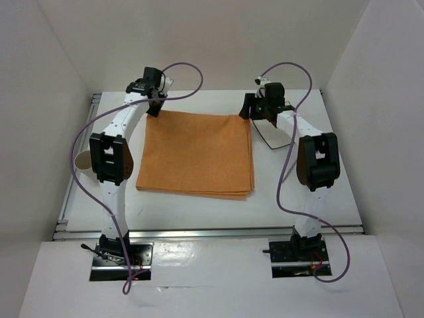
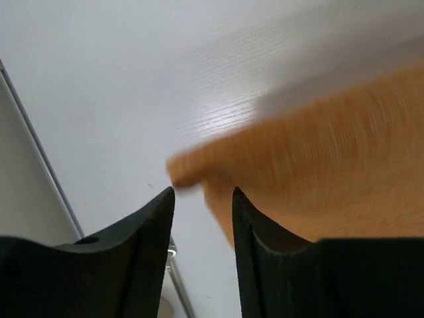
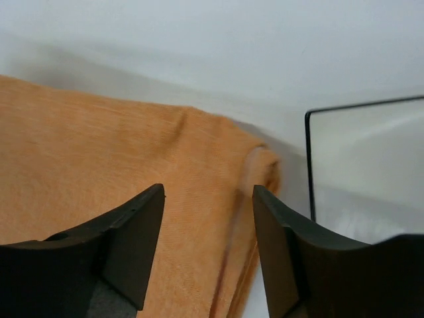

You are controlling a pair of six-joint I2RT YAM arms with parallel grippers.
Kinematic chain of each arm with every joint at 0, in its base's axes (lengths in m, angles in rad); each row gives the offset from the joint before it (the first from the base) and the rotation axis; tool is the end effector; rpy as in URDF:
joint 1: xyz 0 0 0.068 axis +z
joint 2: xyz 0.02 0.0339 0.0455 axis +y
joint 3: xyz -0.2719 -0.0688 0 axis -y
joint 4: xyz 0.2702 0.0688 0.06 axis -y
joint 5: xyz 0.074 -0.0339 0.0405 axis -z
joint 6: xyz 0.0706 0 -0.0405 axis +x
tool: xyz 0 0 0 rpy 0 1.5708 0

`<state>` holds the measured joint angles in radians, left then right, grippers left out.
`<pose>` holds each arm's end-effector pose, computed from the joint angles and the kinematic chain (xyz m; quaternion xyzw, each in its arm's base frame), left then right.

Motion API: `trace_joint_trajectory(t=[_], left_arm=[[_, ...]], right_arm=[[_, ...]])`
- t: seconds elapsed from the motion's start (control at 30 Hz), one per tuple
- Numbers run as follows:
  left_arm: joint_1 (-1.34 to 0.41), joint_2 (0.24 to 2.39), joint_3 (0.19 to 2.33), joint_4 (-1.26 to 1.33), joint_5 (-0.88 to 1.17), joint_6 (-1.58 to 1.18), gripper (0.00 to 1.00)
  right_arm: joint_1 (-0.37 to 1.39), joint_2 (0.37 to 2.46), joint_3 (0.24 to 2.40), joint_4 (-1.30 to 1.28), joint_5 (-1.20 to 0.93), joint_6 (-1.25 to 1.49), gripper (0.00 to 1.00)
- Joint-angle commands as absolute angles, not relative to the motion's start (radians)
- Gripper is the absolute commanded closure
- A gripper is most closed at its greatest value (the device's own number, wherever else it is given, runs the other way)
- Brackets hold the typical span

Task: Set the dinner table for one person

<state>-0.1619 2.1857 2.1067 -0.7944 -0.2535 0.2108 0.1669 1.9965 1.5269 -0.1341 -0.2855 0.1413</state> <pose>0.5381 -0.0700 0.2650 0.1303 0.9241 0.1271 0.3359 0.5066 0.1055 0.2119 -0.0774 0.8754 0.1951 0.4354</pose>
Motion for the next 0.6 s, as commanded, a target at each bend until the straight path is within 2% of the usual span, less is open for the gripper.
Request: trace_joint_trajectory(t=[0.0, 0.03, 0.17, 0.3, 0.4, 0.43, 0.57], left_arm=[[-0.155, 2.246, 2.146, -0.822, -0.299, 0.212, 0.48], [-0.155, 2.256, 2.146, -0.831, -0.308, 0.189, 0.00], [-0.146, 2.197, 2.146, -0.853, -0.281, 0.126, 0.00], [-0.146, 2.102, 2.013, -0.879, -0.207, 0.087, 0.00], [-0.137, 2.025, 1.887, -0.888, -0.169, 0.087, 0.00], [-0.137, 2.005, 1.788, -0.867, -0.146, 0.087, 0.00], [-0.105, 1.934, 1.593, -0.825, -0.108, 0.087, 0.07]], right_arm=[[0.155, 2.048, 1.624, -0.133, -0.269, 0.117, 0.35], [0.155, 2.060, 1.662, -0.143, -0.247, 0.117, 0.35], [0.155, 1.995, 1.695, -0.164, -0.233, 0.107, 0.34], [0.155, 1.870, 1.565, -0.155, -0.255, 0.155, 0.33], [0.155, 1.764, 1.381, -0.193, -0.255, 0.208, 0.33], [0.155, 1.741, 1.280, -0.202, -0.255, 0.225, 0.33], [0.155, 1.658, 1.080, -0.239, -0.255, 0.288, 0.33]])
